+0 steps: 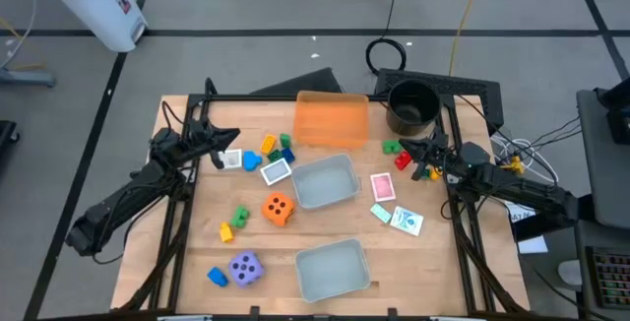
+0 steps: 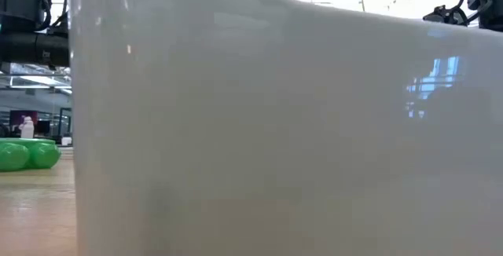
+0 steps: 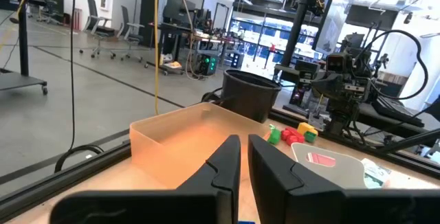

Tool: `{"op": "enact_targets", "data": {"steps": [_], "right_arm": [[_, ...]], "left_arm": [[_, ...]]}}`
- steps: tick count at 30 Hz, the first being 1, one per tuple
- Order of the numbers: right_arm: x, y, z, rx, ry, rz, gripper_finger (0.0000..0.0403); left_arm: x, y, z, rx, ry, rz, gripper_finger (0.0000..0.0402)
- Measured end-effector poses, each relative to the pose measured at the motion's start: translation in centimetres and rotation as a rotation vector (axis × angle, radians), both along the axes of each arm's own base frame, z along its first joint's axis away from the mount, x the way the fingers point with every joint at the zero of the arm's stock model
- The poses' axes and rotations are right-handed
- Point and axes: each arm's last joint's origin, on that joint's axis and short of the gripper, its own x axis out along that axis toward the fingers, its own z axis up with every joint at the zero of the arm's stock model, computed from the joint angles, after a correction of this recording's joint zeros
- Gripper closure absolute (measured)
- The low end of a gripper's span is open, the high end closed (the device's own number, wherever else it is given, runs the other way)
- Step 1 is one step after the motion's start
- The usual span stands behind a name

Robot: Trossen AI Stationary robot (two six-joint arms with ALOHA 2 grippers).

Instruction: Pick & Place Toys

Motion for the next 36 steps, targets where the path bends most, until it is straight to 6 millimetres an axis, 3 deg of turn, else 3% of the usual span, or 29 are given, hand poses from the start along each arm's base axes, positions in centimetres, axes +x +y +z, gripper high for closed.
{"op": "enact_targets", "data": {"steps": [8, 16, 24, 29, 36], "right_arm": [[0.0, 0.0, 0.0, 0.004, -0.003, 0.0, 0.0394], [0.0, 0.0, 0.1, 0.116, -0.071, 0.002, 0.0394], [0.3, -0.1, 2.2, 0.064, -0.213, 0.011, 0.0394], [1.4, -0.5, 6.9, -0.023, -0.2, 0.003, 0.0394], [6.4, -2.5, 12.9, -0.1, -0.072, -0.037, 0.0394]], "left_arm": [[0.0, 0.0, 0.0, 0.0, 0.0, 0.0, 0.0366], [0.0, 0.0, 0.0, 0.0, 0.0, 0.0, 0.0366], [0.0, 0.0, 0.0, 0.0, 0.0, 0.0, 0.0366], [0.0, 0.0, 0.0, 0.0, -0.001, 0.0, 0.0366], [0.0, 0.0, 0.0, 0.0, 0.0, 0.0, 0.0366]]}}
